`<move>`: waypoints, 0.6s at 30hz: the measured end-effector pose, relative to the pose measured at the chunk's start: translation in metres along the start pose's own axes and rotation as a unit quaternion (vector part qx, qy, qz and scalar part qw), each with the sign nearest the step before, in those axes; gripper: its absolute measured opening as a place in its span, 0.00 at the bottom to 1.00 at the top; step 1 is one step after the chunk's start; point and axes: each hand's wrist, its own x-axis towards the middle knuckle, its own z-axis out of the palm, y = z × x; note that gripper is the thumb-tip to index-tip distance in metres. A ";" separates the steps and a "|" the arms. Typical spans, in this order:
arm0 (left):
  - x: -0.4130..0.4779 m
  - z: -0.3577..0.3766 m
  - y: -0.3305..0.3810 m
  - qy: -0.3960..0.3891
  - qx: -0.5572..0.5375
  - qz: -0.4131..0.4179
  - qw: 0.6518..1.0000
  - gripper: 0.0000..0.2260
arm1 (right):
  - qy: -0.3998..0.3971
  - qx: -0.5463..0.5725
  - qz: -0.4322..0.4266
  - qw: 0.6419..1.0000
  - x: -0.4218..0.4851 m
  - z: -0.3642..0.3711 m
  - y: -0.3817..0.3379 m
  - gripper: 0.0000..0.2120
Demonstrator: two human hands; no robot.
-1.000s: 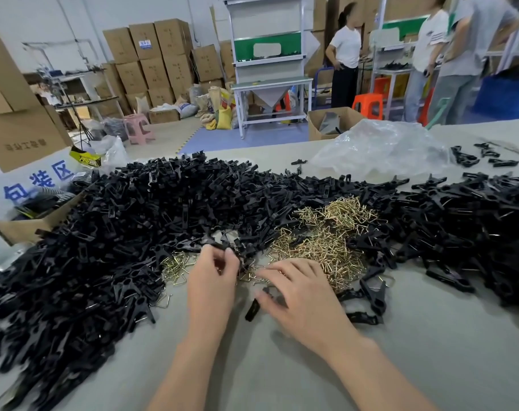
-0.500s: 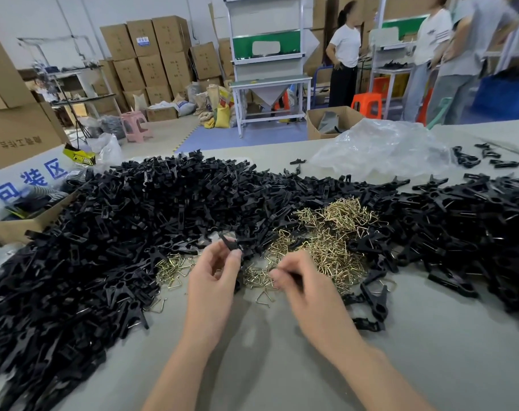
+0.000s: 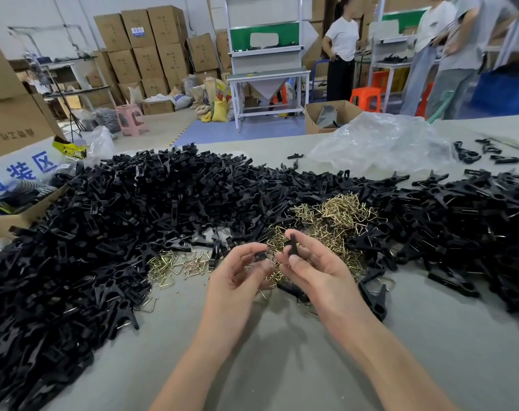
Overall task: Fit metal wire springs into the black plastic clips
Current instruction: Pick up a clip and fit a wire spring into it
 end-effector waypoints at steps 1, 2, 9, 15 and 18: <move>0.000 0.000 0.000 0.010 0.000 -0.003 1.000 0.13 | 0.000 0.000 0.003 1.000 0.000 0.000 -0.002 0.22; 0.000 -0.001 0.001 0.016 0.005 -0.006 1.000 0.15 | 0.001 -0.005 0.004 1.000 0.000 0.000 -0.003 0.21; -0.002 -0.002 0.005 0.020 0.001 0.009 1.000 0.10 | 0.000 0.024 0.020 1.000 0.000 0.001 -0.003 0.14; -0.004 0.003 0.005 -0.009 -0.040 0.005 0.999 0.07 | -0.015 0.050 0.022 0.998 0.000 -0.001 -0.004 0.15; -0.005 0.002 0.005 -0.016 -0.008 0.022 1.000 0.10 | -0.014 0.055 0.024 0.998 0.000 -0.002 -0.004 0.14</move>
